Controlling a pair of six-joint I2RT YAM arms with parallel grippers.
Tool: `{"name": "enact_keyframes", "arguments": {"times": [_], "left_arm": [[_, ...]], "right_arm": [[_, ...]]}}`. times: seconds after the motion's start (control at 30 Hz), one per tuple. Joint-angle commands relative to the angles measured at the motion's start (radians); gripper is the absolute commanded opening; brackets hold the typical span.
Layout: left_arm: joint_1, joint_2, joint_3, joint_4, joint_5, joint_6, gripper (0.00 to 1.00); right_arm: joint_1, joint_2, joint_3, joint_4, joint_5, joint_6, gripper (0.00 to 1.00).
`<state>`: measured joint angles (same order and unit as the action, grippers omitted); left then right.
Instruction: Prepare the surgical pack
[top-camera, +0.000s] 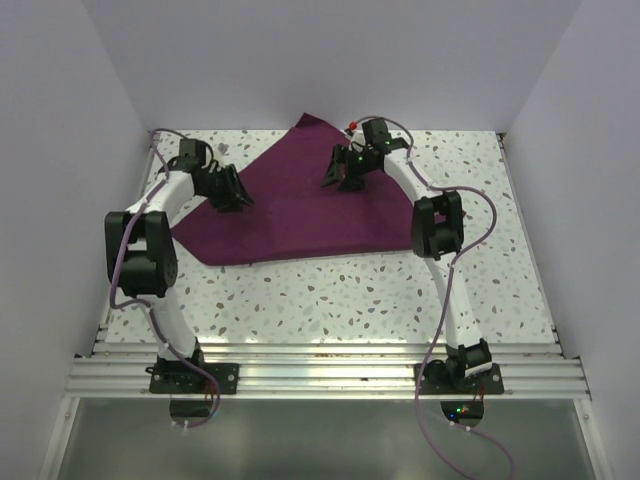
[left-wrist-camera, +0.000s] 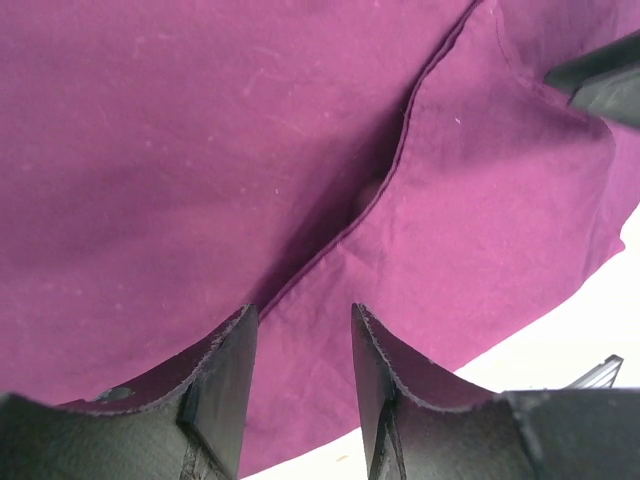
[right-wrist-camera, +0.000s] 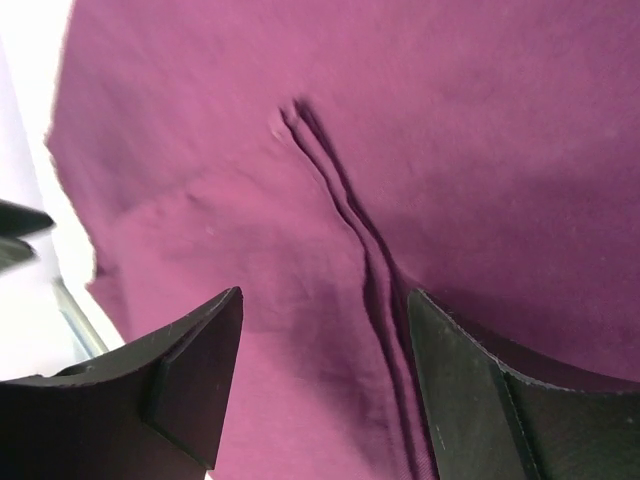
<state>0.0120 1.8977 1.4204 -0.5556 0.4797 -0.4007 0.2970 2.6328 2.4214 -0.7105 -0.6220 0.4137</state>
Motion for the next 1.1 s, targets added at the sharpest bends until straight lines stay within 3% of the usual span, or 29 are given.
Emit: {"name": "enact_keyframes", "arguments": {"times": [0.0, 0.37, 0.63, 0.77, 0.97, 1.07], "left_arm": [[-0.004, 0.026, 0.055, 0.008, 0.005, 0.036, 0.47], [-0.004, 0.055, 0.064, -0.029, -0.027, 0.051, 0.47], [-0.006, 0.018, 0.094, -0.092, -0.19, 0.002, 0.46], [0.019, -0.012, 0.104, -0.142, -0.34, -0.03, 0.46], [0.054, -0.057, 0.08, -0.155, -0.371, -0.03, 0.46], [0.057, -0.068, 0.074, -0.168, -0.394, -0.027, 0.46]], "right_arm": [[-0.007, -0.004, 0.041, -0.061, 0.022, -0.125, 0.7], [0.021, 0.036, 0.048, -0.058, -0.05, -0.164, 0.62], [0.027, 0.033, -0.007, 0.051, -0.047, -0.044, 0.27], [0.025, 0.035, 0.008, 0.063, -0.013, 0.003, 0.16], [0.004, 0.039, 0.002, 0.103, -0.004, 0.054, 0.0], [-0.009, 0.029, -0.015, 0.111, 0.039, 0.066, 0.0]]}}
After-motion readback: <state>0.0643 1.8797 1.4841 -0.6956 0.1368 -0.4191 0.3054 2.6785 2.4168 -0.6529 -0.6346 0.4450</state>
